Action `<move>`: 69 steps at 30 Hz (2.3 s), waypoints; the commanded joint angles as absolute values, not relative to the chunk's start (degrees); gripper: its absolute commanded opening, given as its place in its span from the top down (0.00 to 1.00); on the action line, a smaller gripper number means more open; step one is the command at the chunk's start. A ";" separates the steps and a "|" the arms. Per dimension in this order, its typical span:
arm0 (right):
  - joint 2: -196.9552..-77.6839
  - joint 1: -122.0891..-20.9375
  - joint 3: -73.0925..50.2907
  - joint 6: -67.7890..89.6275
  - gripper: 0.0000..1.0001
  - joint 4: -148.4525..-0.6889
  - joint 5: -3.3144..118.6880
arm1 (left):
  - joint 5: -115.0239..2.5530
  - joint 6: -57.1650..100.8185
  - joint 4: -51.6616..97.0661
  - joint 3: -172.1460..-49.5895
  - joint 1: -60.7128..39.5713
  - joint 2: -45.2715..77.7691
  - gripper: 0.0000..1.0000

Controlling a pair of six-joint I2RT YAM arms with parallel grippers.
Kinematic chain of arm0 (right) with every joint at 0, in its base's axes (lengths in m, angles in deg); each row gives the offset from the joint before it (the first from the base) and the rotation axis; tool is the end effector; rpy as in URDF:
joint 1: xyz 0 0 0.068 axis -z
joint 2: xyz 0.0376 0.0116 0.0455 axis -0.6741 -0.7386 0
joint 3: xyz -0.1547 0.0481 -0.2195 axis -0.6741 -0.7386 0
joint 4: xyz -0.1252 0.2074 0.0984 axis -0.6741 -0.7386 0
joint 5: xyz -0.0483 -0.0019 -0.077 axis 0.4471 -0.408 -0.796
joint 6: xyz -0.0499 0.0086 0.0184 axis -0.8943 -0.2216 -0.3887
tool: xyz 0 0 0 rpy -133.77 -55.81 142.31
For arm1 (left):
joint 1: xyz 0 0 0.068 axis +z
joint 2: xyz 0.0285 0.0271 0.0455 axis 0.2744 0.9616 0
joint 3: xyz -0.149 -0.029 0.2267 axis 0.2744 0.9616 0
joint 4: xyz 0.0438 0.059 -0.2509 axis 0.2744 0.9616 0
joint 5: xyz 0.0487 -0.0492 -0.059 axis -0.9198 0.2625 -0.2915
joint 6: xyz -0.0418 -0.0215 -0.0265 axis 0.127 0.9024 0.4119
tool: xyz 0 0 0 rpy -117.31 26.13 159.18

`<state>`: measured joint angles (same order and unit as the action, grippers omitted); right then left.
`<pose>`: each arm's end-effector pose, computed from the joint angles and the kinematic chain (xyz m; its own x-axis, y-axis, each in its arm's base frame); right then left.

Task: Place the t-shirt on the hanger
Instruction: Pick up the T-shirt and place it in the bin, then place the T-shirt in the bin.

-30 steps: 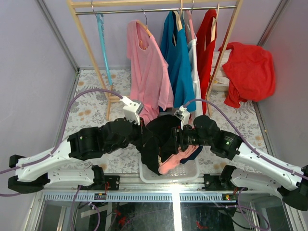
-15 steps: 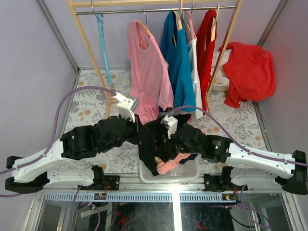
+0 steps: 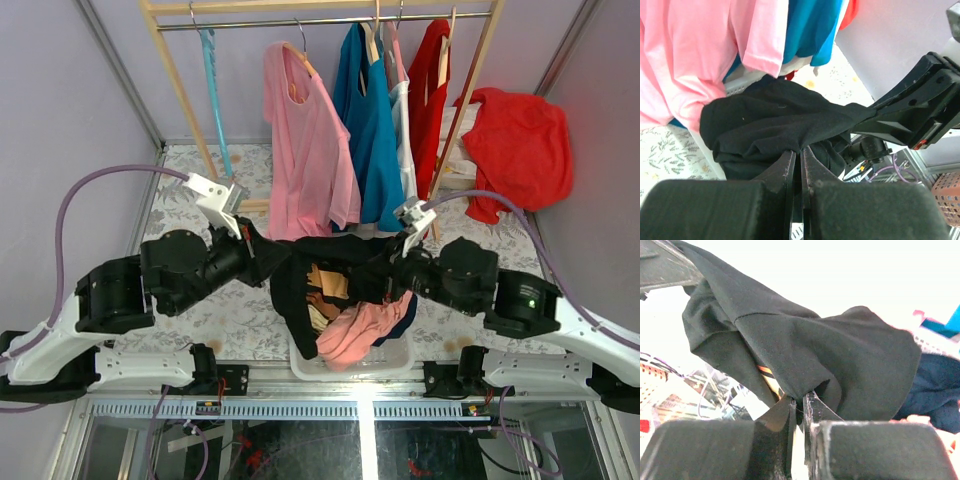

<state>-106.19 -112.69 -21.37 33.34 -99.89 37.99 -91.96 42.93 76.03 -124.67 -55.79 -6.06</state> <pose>0.0666 0.1638 0.4205 -0.4679 0.1100 -0.8769 -0.7139 0.5379 0.4484 0.0579 -0.1230 0.4747 -0.4639 -0.1232 -0.8773 0.5401 0.7456 -0.3903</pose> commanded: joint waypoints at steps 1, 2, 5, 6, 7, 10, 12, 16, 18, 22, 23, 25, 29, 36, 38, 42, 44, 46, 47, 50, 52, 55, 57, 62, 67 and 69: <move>-106.16 -112.96 -13.80 27.81 1.00 -105.16 30.81 | -96.74 39.40 73.82 -131.64 -56.10 -5.42 1.00; -106.16 -112.96 -12.48 27.12 1.00 -105.71 30.21 | -96.94 38.86 73.89 -132.86 -56.09 -4.92 1.00; -105.84 -112.96 -8.90 25.20 1.00 -106.67 29.13 | -97.50 37.32 73.95 -136.26 -56.09 -4.00 1.00; -105.78 -112.96 -7.81 24.64 1.00 -107.06 28.98 | -97.74 36.90 73.98 -137.10 -56.11 -3.76 1.00; -105.66 -112.96 -6.92 24.09 1.00 -107.38 28.93 | -97.83 36.54 73.94 -137.69 -56.12 -3.58 1.00; -105.26 -112.96 -5.13 23.30 1.00 -107.68 29.71 | -97.72 35.92 73.87 -138.43 -56.13 -3.05 1.00; -104.68 -112.97 -4.75 23.24 1.00 -107.37 30.86 | -97.45 35.90 73.68 -137.97 -56.14 -2.95 1.00; -103.45 -112.96 -5.08 23.26 1.00 -107.13 33.23 | -96.99 36.67 73.23 -134.82 -56.13 -3.44 1.00; -102.98 -112.96 -5.37 23.54 1.00 -107.29 34.65 | -96.18 37.47 72.29 -131.72 -56.13 -4.02 1.00; -101.26 -112.96 -7.43 25.03 1.00 -106.54 39.35 | -92.78 40.02 69.41 -121.83 -56.13 -5.78 1.00; -100.37 -112.96 -8.40 25.35 1.00 -106.12 40.25 | -92.00 40.61 68.27 -119.18 -56.11 -6.40 0.99; -98.66 -112.96 -10.32 26.13 1.00 -105.43 40.76 | -90.44 41.79 66.02 -114.37 -56.09 -7.94 0.95; -96.79 -112.96 -11.24 26.64 1.00 -106.38 39.84 | -89.30 43.99 65.02 -108.77 -56.14 -9.53 0.89; -95.76 -112.96 -11.25 26.49 1.00 -106.14 38.53 | -87.03 47.69 63.29 -101.30 -56.09 -12.82 0.73; -96.09 -112.96 -10.34 26.00 1.00 -106.38 38.00 | -86.04 48.80 62.65 -98.80 -56.11 -13.68 0.67; -97.00 -112.96 -8.36 24.68 1.00 -106.10 36.85 | -84.12 50.58 61.71 -94.52 -56.13 -15.53 0.53; -97.49 -112.97 -7.40 23.97 1.00 -106.06 36.28 | -83.76 51.43 62.41 -92.74 -56.14 -16.68 0.47; -98.06 -112.98 -6.52 23.22 1.00 -106.10 35.76 | -83.83 52.84 63.52 -91.28 -56.14 -18.26 0.41; -98.31 -112.97 -6.32 22.79 1.00 -105.99 35.38 | -83.83 53.61 64.01 -90.45 -56.14 -19.03 0.38; -99.02 -113.01 -5.55 21.65 1.00 -106.08 33.80 | -84.01 56.84 65.09 -88.00 -56.11 -21.85 0.35; -99.58 -112.96 -5.00 20.80 1.00 -106.18 32.65 | -84.34 58.79 65.88 -86.69 -56.12 -23.51 0.33; -99.77 -112.96 -5.02 20.01 1.00 -106.32 31.50 | -85.29 61.16 67.81 -85.36 -56.11 -25.20 0.31; -99.60 -112.96 -5.36 19.58 1.00 -106.62 30.51 | -85.67 62.38 68.86 -84.23 -56.16 -25.64 0.29; -98.64 -112.97 -5.56 19.44 1.00 -107.60 28.88 | -84.27 64.22 67.69 -80.78 -56.14 -24.66 0.26; -98.23 -112.96 -5.87 20.17 1.00 -109.39 27.85 | -82.99 65.22 63.10 -75.70 -56.12 -24.69 0.22; -97.73 -113.01 -6.55 20.39 1.00 -109.66 27.70 | -84.10 66.84 63.01 -73.92 -56.15 -23.95 0.22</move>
<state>-98.72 -112.89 -7.33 20.97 -111.16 30.06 -82.95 63.52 66.74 -76.87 -56.36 -24.59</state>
